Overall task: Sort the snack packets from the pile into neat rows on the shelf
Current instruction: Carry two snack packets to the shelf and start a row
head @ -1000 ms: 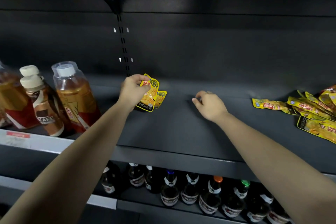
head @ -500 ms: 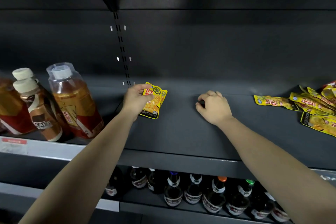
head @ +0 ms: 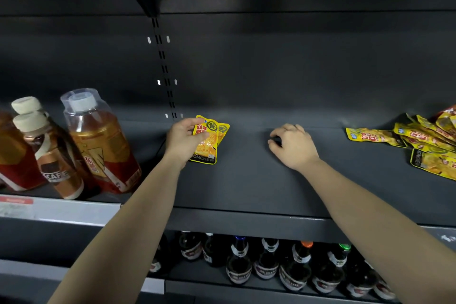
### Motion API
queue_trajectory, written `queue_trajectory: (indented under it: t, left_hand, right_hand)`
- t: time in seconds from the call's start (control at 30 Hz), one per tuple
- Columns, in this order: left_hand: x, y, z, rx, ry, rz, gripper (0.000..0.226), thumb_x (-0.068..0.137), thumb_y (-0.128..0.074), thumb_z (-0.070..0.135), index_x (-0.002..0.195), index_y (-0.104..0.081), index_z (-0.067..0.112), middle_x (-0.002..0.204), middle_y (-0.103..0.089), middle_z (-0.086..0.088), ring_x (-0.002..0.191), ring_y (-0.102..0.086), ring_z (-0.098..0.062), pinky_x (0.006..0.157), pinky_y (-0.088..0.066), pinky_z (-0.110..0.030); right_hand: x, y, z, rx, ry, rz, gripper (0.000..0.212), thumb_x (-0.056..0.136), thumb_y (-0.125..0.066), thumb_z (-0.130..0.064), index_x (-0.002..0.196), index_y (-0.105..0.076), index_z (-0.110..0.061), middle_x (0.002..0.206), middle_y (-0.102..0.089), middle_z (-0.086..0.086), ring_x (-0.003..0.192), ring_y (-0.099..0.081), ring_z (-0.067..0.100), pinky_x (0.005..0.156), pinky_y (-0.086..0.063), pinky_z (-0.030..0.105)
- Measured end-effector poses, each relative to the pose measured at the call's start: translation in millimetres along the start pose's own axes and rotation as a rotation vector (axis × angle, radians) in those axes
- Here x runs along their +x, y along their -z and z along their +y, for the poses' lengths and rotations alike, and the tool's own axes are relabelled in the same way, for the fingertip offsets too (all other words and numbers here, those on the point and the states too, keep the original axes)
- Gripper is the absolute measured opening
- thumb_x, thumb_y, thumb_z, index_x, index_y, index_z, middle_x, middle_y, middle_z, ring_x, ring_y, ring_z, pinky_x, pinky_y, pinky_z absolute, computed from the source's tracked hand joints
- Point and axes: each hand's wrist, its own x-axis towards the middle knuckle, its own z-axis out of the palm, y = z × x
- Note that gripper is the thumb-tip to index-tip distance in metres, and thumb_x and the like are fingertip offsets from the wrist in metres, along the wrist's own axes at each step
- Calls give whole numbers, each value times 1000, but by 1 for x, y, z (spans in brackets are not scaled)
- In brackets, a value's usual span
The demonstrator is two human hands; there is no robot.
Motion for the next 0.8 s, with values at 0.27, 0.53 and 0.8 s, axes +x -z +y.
queue_trajectory:
  t: [0.27,0.53,0.8]
  left_hand:
    - [-1,-3,-5,299,-79,-25,36,80,-76,16,115,-68,18,99,-68,1,88,-60,-10,79,-45,-21]
    - [-2,-2,-7,357,-87,-11,35,78,-78,20,112,-69,18,96,-67,-2,95,-64,-21,91,-51,-36]
    - [-4,-4,-7,407,-70,-51,37,79,-77,26,114,-68,18,106,-69,-7,99,-64,-23,93,-51,-38]
  right_hand:
    - [0,0,0,10,-1,4,31,94,-48,-33,119,-62,-21,121,-58,2,116,-45,25,98,-38,36]
    - [0,0,0,11,-4,-4,31,94,-48,-33,120,-62,-21,122,-57,1,117,-44,25,98,-37,36]
    - [1,-1,1,16,-5,4,31,94,-49,-33,119,-62,-21,121,-58,0,116,-45,25,98,-38,37]
